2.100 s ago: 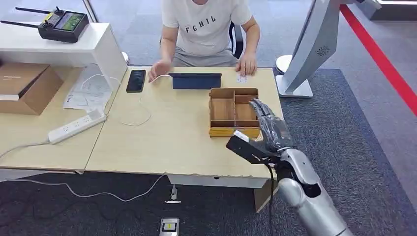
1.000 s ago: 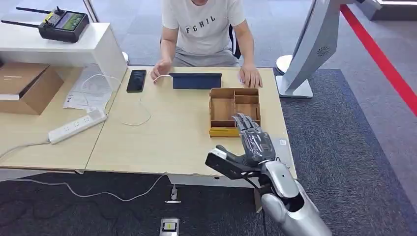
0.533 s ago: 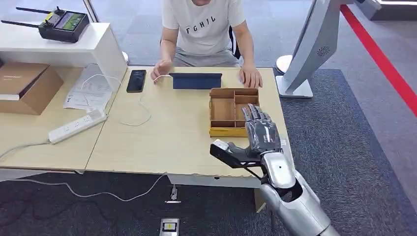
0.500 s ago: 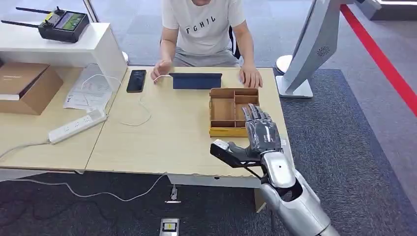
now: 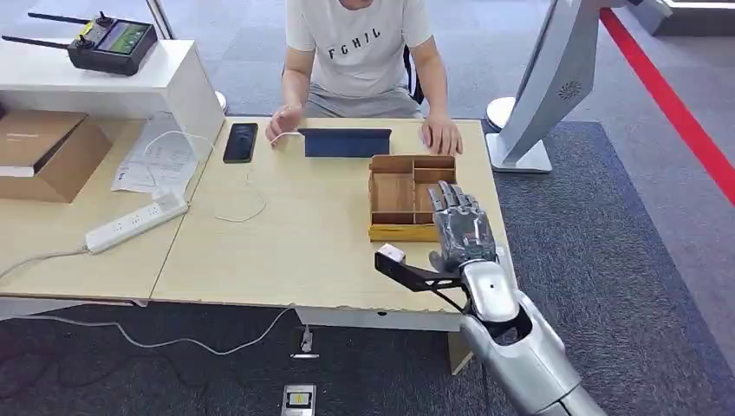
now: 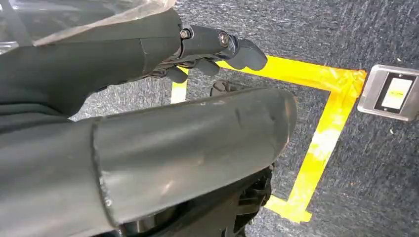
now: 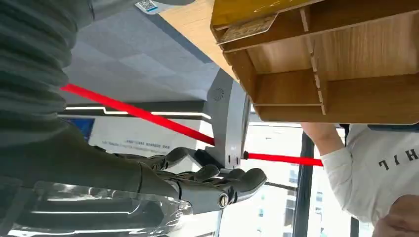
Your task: Pass the card to the sensor for recognition and then transmit it.
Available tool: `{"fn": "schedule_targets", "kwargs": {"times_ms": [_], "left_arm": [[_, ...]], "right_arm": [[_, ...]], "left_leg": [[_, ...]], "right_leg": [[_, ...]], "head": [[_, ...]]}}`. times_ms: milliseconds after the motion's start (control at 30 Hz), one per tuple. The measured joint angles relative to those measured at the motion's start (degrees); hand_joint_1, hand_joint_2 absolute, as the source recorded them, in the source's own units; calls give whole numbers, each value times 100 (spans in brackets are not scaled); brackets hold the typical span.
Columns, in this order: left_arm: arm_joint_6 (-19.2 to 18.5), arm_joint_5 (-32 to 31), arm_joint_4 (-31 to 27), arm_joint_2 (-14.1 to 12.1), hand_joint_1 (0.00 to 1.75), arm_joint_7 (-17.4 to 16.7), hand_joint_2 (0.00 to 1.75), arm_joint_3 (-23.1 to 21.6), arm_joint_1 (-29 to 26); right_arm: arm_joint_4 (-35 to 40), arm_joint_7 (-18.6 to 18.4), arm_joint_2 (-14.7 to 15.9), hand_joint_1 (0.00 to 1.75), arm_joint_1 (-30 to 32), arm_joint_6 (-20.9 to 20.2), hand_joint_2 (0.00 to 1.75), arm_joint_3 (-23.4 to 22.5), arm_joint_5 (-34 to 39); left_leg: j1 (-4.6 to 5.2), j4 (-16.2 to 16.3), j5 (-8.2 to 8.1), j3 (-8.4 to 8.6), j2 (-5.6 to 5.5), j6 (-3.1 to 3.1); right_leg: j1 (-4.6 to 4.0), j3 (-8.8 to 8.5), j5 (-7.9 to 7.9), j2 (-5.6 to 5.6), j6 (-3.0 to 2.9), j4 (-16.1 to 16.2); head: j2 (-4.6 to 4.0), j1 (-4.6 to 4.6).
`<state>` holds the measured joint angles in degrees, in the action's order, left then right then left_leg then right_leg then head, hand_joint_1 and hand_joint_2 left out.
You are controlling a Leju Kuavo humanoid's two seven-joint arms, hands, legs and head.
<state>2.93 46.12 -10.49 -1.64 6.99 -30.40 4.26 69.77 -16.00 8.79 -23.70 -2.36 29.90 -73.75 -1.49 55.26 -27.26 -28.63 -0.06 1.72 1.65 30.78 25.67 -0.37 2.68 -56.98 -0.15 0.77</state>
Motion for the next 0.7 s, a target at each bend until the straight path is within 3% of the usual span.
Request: {"fn": "schedule_targets", "kwargs": {"times_ms": [700], "left_arm": [[-87,-42,0,-2,0,-24,0,-92,0]], "right_arm": [[-1066,212,-354,0,-569,59,175,205,4]], "left_leg": [[0,0,0,-1,0,0]], "right_leg": [[0,1,0,0,0,0]], "head": [[0,0]]}}
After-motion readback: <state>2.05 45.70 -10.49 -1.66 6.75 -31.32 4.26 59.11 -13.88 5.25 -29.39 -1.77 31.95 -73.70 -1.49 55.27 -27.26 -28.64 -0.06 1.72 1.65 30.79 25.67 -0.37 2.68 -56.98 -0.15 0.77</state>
